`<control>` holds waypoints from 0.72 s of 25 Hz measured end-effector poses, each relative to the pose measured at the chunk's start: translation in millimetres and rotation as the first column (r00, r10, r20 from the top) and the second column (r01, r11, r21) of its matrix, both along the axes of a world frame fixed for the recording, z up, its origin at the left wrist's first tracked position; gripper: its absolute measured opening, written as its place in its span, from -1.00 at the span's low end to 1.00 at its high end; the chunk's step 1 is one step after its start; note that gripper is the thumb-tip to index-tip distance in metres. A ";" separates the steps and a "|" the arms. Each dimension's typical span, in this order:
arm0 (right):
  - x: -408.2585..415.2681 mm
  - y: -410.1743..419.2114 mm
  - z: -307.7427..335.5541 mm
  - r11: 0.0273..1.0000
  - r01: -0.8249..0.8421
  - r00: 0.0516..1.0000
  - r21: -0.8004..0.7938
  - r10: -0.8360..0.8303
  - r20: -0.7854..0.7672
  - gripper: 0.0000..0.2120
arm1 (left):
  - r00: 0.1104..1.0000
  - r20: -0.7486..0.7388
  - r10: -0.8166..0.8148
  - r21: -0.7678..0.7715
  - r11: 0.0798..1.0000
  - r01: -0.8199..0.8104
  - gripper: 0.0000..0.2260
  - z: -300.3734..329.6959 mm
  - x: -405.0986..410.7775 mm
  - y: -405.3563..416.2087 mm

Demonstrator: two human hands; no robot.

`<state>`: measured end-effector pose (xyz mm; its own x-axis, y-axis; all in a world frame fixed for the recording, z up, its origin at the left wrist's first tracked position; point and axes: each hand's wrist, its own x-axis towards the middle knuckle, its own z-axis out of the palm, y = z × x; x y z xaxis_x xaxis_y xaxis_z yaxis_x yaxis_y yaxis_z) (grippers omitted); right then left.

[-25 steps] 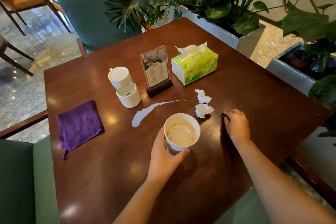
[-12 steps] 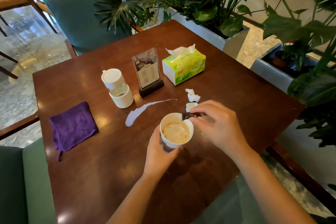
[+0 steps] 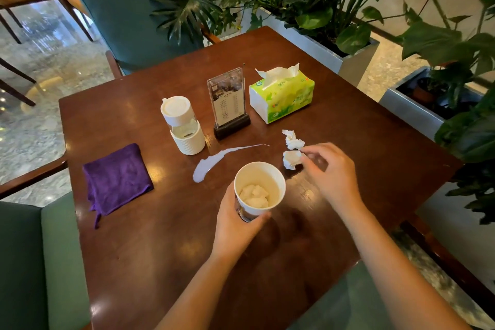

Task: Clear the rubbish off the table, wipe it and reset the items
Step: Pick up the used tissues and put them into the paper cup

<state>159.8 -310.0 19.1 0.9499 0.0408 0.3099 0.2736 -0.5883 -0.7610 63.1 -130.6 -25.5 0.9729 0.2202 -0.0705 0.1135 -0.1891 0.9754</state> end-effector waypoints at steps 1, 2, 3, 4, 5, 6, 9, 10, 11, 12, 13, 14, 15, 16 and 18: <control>11.8 -7.7 -13.7 0.995 0.056 0.996 -0.082 -0.061 -0.066 -0.82 | 1.000 0.000 0.011 0.010 1.000 -0.011 -0.31 -2.4 -0.1 1.3; 22.3 -12.3 -28.3 0.977 0.063 0.988 -0.202 -0.090 -0.126 -0.75 | 1.000 0.001 0.018 0.018 1.000 -0.018 -0.31 -4.6 -0.3 2.4; 31.2 -13.0 -42.0 0.946 0.016 0.982 -0.324 -0.076 -0.172 -0.69 | 1.000 -0.002 0.020 0.025 1.000 -0.020 -0.31 -6.0 -0.3 3.3; 39.0 -9.8 -53.7 0.905 -0.061 0.978 -0.422 -0.031 -0.208 -0.63 | 1.000 -0.004 0.018 0.026 1.000 -0.018 -0.32 -7.0 -0.1 4.0; 45.9 -4.6 -64.0 0.858 -0.142 0.970 -0.494 0.021 -0.243 -0.58 | 1.000 -0.006 0.017 0.025 1.000 -0.017 -0.32 -8.0 0.1 5.0; 51.2 1.9 -72.4 0.813 -0.209 0.960 -0.543 0.065 -0.272 -0.56 | 1.000 -0.006 0.018 0.024 1.000 -0.018 -0.32 -8.9 0.6 5.9; 57.5 14.5 -90.4 0.781 -0.223 0.963 -0.584 0.085 -0.255 -0.66 | 1.000 -0.005 0.029 0.022 0.999 -0.029 -0.33 -10.0 1.8 9.9; 56.0 15.0 -95.5 0.789 -0.196 0.971 -0.582 0.072 -0.229 -0.72 | 1.000 -0.005 0.028 0.024 0.999 -0.028 -0.33 -10.2 2.3 10.9; 52.5 14.5 -99.0 0.811 -0.165 0.977 -0.561 0.058 -0.204 -0.75 | 1.000 -0.007 0.023 0.029 0.999 -0.023 -0.33 -10.6 2.5 11.9; 49.2 12.8 -99.1 0.857 -0.129 0.982 -0.499 0.042 -0.183 -0.76 | 1.000 -0.008 0.018 0.035 0.999 -0.018 -0.33 -10.5 2.6 12.4; 46.6 11.3 -93.4 0.915 -0.082 0.986 -0.394 0.017 -0.166 -0.75 | 1.000 -0.010 0.016 0.039 0.999 -0.015 -0.33 -10.6 2.6 12.5; 44.3 10.9 -81.8 0.967 -0.031 0.988 -0.255 -0.010 -0.156 -0.73 | 1.000 -0.011 0.015 0.040 0.999 -0.015 -0.33 -10.5 2.5 12.3; 40.4 11.2 -64.3 0.995 -0.011 0.990 -0.096 -0.003 -0.141 -0.72 | 1.000 -0.012 0.016 0.038 0.999 -0.015 -0.33 -10.4 2.1 11.9; 34.0 12.7 -42.4 0.998 -0.047 0.994 0.037 0.050 -0.095 -0.71 | 1.000 -0.010 0.014 0.034 0.999 -0.014 -0.34 -9.5 1.7 10.5; 14.1 17.5 1.2 0.971 -0.225 0.974 0.078 0.223 0.038 -0.73 | 1.000 -0.003 0.009 0.020 1.000 -0.009 -0.35 -7.0 1.6 7.7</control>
<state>173.8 -292.5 20.4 0.9101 0.2252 0.3478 0.4137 -0.4456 -0.7939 64.7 -122.8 -32.5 0.9706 0.2305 -0.0694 0.1187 -0.2074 0.9710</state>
